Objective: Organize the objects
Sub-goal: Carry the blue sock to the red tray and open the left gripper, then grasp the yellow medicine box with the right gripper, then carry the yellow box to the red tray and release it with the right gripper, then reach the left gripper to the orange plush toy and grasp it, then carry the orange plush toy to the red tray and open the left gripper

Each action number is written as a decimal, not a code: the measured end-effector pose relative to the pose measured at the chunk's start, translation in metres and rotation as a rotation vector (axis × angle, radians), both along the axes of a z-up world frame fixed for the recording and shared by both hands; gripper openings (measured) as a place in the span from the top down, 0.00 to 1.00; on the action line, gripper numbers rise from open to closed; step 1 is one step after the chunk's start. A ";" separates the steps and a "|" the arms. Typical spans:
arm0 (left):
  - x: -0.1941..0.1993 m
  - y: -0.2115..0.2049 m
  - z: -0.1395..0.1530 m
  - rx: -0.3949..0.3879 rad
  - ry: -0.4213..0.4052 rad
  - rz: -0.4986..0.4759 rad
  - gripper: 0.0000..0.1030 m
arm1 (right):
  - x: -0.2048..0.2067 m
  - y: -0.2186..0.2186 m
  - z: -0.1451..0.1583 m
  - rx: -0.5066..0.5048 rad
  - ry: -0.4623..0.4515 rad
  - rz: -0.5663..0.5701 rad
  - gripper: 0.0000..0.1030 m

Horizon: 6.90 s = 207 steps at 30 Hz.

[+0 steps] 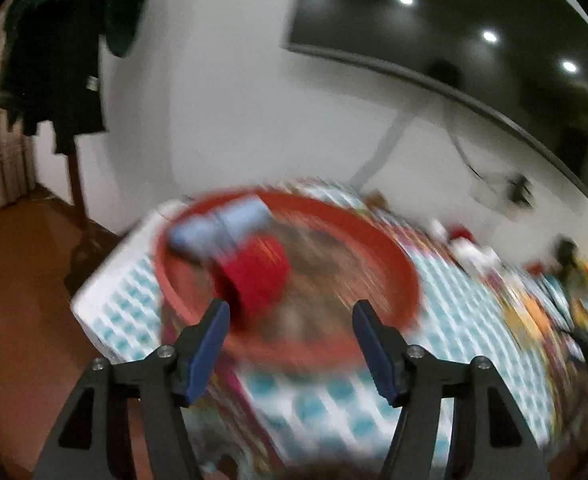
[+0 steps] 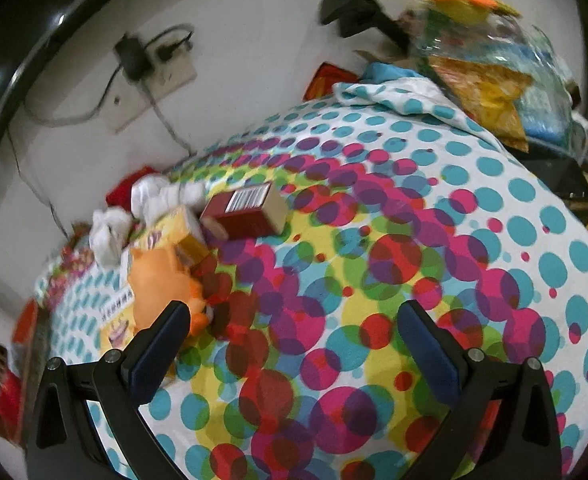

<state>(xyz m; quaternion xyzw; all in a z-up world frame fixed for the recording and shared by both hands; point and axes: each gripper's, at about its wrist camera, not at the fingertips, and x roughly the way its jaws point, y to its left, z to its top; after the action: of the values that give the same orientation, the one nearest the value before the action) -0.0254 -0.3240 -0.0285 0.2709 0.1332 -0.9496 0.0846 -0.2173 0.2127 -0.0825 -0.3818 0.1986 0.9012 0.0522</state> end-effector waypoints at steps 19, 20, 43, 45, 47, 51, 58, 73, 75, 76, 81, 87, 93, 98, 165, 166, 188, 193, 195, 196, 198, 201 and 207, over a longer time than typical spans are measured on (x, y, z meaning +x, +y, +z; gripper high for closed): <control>0.024 0.055 -0.042 0.144 -0.102 -0.217 0.36 | 0.002 -0.131 -0.003 0.239 -0.068 0.289 0.29; 0.024 0.056 -0.042 0.142 -0.101 -0.221 0.36 | -0.001 -0.128 -0.002 0.220 -0.061 0.285 0.30; 0.032 0.064 -0.043 0.076 -0.146 -0.173 0.36 | -0.013 -0.182 0.045 0.339 0.042 0.415 0.52; 0.042 0.059 -0.042 0.076 -0.137 -0.146 0.36 | -0.012 -0.194 0.052 0.346 0.052 0.434 0.52; 0.050 0.051 -0.042 0.081 -0.126 -0.120 0.36 | -0.011 -0.208 0.058 0.348 0.063 0.454 0.52; 0.050 0.042 -0.040 0.082 -0.113 -0.091 0.36 | -0.010 -0.237 0.065 0.351 0.071 0.488 0.52; 0.049 0.033 -0.042 0.098 -0.114 -0.077 0.36 | -0.009 -0.302 0.075 0.387 0.098 0.583 0.52; 0.046 0.007 -0.046 0.181 -0.132 -0.040 0.36 | -0.019 -0.429 0.063 0.461 0.075 0.749 0.52; 0.046 0.002 -0.047 0.198 -0.135 -0.030 0.36 | -0.025 -0.446 0.060 0.461 0.064 0.765 0.52; 0.046 0.000 -0.047 0.202 -0.138 -0.025 0.36 | -0.028 -0.454 0.060 0.460 0.061 0.772 0.52; 0.046 -0.009 -0.047 0.218 -0.138 0.010 0.36 | -0.047 -0.490 0.057 0.454 0.034 0.805 0.52; 0.045 -0.014 -0.048 0.228 -0.141 0.021 0.36 | -0.067 -0.524 0.058 0.422 0.007 0.824 0.52; 0.044 -0.018 -0.048 0.246 -0.146 0.025 0.36 | -0.079 -0.547 0.050 0.406 -0.020 0.830 0.52; 0.044 -0.025 -0.049 0.267 -0.149 0.040 0.36 | -0.087 -0.558 0.037 0.396 -0.051 0.827 0.52; -0.215 0.362 -0.039 -0.099 -0.195 -0.650 0.33 | -0.020 0.019 0.034 0.262 0.193 -0.159 0.00; -0.219 0.372 -0.040 -0.098 -0.194 -0.664 0.33 | -0.020 0.025 0.033 0.237 0.188 -0.177 0.00; -0.231 0.390 -0.024 -0.031 -0.202 -0.646 0.59 | -0.023 0.048 0.017 0.080 0.153 -0.201 0.00; -0.207 0.362 0.008 -0.086 -0.162 -0.628 0.59 | -0.022 0.048 0.017 0.080 0.151 -0.196 0.00; -0.201 0.353 0.016 -0.102 -0.151 -0.620 0.59 | -0.022 0.048 0.017 0.081 0.150 -0.195 0.00; -0.196 0.345 0.023 -0.108 -0.138 -0.611 0.59 | -0.022 0.048 0.017 0.081 0.148 -0.194 0.00; -0.186 0.329 0.035 -0.124 -0.119 -0.602 0.59 | -0.022 0.047 0.017 0.082 0.143 -0.191 0.00; -0.174 0.307 0.047 -0.154 -0.097 -0.580 0.59 | -0.026 0.047 0.016 0.083 0.124 -0.190 0.00; -0.149 0.241 0.065 -0.198 -0.083 -0.481 0.59 | -0.028 0.052 0.012 0.061 0.112 -0.197 0.00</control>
<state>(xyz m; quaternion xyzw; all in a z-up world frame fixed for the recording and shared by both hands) -0.1742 -0.0833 0.0368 0.3241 -0.0320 -0.9388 -0.1122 -0.2451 0.2646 -0.0701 -0.3074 0.2105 0.9172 0.1410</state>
